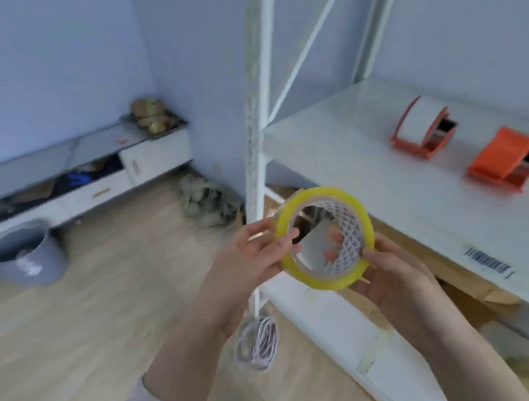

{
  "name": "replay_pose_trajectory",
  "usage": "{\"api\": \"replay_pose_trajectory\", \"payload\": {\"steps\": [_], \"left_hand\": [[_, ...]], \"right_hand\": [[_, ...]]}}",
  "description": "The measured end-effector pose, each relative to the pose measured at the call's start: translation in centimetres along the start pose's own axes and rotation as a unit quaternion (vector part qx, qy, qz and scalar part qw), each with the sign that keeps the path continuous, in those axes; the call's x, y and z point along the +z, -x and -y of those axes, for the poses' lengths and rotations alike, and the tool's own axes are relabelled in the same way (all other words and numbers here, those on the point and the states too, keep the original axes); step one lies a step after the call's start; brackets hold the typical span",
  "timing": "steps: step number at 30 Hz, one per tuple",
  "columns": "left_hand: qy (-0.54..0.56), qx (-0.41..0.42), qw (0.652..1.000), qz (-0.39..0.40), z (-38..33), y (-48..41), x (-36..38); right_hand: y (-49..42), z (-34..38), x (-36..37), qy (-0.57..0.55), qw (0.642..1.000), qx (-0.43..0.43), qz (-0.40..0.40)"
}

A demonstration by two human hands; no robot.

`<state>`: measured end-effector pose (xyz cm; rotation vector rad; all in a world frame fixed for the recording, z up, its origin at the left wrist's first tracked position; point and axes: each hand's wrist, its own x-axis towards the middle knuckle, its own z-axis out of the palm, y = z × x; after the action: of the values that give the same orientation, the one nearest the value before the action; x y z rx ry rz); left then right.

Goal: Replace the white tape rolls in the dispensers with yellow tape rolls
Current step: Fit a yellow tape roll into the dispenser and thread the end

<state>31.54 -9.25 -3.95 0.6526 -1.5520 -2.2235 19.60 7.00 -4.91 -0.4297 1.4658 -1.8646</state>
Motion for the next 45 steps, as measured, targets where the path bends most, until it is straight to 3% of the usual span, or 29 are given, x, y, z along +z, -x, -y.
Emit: {"api": "replay_pose_trajectory", "payload": {"steps": [6,13,17,23,25,28,30,33,36,38,41,45], "left_hand": [[-0.076,0.051,0.975,0.201,-4.1,-7.6,4.2],[-0.104,0.078,0.901,0.413,-5.3,-14.5,11.8],[-0.125,0.087,0.861,0.486,-5.5,-16.8,16.4],[-0.110,0.130,0.845,0.507,-5.0,-18.2,22.2],[-0.122,0.143,0.824,0.534,-5.2,-18.6,23.5],[-0.161,0.141,0.782,0.585,-6.2,-19.9,25.1],[-0.179,0.133,0.759,0.612,-6.8,-20.8,26.1],[-0.160,0.139,0.765,0.608,-7.5,-21.8,27.3],[-0.114,0.177,0.814,0.542,-7.1,-21.9,28.3],[-0.106,0.230,0.828,0.500,-6.5,-21.2,28.7],[-0.155,0.314,0.796,0.494,-6.4,-21.0,28.9],[-0.170,0.264,0.738,0.597,-7.8,-23.1,29.5]], "right_hand": [[-0.6,4.9,-2.1,0.033,0.991,-0.089,-0.095],[0.9,9.5,-7.6,0.174,0.953,-0.166,-0.186],[1.7,11.3,-10.9,0.228,0.932,-0.194,-0.206],[2.0,12.3,-14.8,0.240,0.854,-0.287,-0.361],[2.2,13.6,-16.0,0.301,0.845,-0.298,-0.327],[2.3,16.1,-17.4,0.362,0.881,-0.230,-0.201],[2.2,17.2,-17.8,0.366,0.889,-0.200,-0.186],[1.8,17.3,-17.5,0.321,0.867,-0.258,-0.280],[1.3,16.0,-16.1,0.239,0.789,-0.329,-0.460],[0.6,15.3,-15.6,0.203,0.767,-0.331,-0.511],[-0.1,16.6,-16.0,0.279,0.774,-0.319,-0.471],[1.0,19.5,-18.1,0.361,0.847,-0.237,-0.310]]}}
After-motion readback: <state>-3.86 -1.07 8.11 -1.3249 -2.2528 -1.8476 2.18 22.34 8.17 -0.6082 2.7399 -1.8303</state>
